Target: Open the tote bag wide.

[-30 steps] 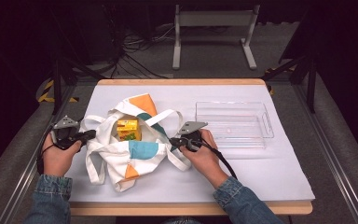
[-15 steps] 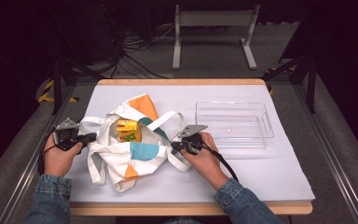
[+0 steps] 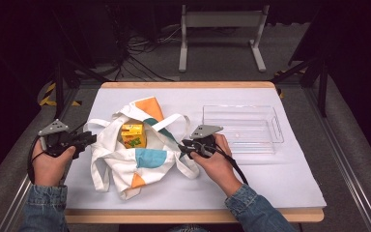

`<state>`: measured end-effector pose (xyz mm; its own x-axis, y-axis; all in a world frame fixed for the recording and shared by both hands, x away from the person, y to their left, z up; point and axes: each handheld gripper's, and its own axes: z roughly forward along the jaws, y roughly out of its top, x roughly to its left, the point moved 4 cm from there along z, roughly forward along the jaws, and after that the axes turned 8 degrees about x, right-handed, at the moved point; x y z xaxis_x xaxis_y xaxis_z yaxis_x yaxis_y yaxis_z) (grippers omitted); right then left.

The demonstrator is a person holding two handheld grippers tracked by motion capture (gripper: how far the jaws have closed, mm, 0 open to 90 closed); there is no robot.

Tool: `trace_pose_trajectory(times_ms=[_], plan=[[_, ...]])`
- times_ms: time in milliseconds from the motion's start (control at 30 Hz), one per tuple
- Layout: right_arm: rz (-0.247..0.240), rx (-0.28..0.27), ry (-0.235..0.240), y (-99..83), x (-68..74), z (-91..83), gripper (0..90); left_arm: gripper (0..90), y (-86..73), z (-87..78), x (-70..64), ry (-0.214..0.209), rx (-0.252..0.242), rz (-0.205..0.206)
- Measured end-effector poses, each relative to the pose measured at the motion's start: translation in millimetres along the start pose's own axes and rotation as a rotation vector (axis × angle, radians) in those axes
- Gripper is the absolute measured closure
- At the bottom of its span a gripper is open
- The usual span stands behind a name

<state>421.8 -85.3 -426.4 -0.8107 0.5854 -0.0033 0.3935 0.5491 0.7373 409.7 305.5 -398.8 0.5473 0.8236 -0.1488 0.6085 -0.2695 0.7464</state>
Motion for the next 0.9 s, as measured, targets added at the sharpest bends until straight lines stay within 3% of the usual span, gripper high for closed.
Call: trace_pose_trajectory(times_ms=[233, 400, 733, 900], plan=[[-0.012, -0.067, 0.039, 17.3, 2.2, -15.4, 66.4, 56.8, 4.0, -17.9, -6.4, -0.016, -0.074, -0.001], [-0.062, -0.126, 0.078, 38.1, 3.7, -22.8, 66.2, 53.7, 8.3, -25.3, -11.6, -0.033, -0.109, 0.016], [-0.094, -0.216, 0.2, 69.3, -1.8, -17.0, 67.0, 54.5, 11.5, -27.7, -12.3, -0.043, -0.124, 0.027], [-0.144, -0.265, 0.253, 87.4, -3.1, -8.6, 74.7, 55.4, 11.8, -26.2, -12.5, -0.043, -0.116, 0.038]])
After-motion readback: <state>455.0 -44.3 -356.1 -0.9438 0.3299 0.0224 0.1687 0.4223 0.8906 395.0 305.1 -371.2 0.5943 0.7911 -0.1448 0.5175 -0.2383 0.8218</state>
